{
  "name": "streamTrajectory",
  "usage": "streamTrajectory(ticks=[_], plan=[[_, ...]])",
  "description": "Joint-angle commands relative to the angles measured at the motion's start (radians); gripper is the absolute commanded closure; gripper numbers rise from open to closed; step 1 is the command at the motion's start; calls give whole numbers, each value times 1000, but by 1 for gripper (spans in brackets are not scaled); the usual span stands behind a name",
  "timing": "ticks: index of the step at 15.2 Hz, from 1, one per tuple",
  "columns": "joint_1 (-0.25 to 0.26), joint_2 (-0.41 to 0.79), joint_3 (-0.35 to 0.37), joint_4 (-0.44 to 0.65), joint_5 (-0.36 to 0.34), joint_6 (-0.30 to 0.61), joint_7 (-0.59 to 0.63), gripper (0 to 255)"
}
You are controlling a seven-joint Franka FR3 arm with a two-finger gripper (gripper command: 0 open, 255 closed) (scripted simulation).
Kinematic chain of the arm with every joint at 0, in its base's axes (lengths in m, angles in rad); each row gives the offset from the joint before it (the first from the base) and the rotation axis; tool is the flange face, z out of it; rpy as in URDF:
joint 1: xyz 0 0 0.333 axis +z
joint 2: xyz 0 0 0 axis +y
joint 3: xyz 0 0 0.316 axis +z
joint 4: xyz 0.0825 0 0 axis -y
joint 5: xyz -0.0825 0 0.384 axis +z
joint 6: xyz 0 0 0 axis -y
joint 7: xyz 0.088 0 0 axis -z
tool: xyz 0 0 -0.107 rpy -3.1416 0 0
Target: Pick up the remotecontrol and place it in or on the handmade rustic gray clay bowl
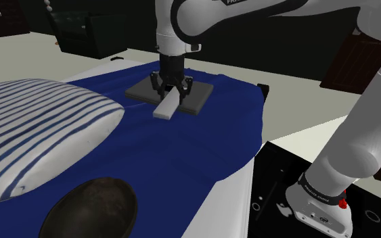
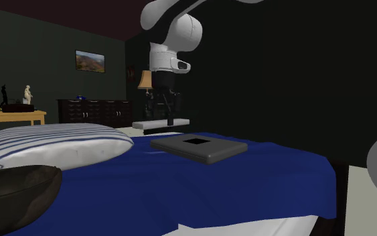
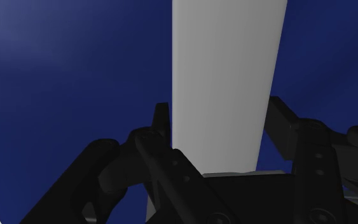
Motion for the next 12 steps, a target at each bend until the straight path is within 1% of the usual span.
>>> streamTrajectory(ticks=[1,7,12], plan=[[29,17,26,16,-11,-1,59,255],[114,76,91,77,-52,-15,219,255],[202,158,136,164,-110,-40,360,255]])
